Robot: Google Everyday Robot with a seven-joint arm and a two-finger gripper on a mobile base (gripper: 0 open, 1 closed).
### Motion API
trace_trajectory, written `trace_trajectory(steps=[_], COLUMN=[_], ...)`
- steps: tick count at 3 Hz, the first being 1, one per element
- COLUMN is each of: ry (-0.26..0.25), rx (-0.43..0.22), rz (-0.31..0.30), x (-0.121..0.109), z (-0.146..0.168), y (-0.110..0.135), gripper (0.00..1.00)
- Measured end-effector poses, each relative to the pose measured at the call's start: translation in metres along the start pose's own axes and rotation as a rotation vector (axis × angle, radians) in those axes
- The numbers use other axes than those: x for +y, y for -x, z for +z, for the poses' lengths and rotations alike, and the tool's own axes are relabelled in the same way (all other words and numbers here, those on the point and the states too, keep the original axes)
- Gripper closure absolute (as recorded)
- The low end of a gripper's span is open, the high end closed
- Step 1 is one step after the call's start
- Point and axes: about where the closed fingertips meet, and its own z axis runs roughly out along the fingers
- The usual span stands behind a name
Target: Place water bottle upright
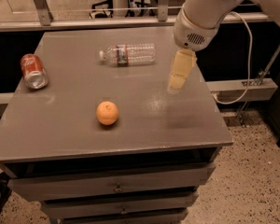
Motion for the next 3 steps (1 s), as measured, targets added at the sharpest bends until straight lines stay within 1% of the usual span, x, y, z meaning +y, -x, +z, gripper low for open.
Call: trace_trajectory(steps=[1, 2, 3], ry=[-0.003, -0.023, -0.059], rx=[-0.005, -0.032, -0.094], rz=[-0.002, -0.016, -0.032], x=[-0.001, -0.003, -0.023], z=[0.001, 0.004, 0.011], y=[0.001, 0.008, 0.031], gripper=[0.00, 0.00, 0.00])
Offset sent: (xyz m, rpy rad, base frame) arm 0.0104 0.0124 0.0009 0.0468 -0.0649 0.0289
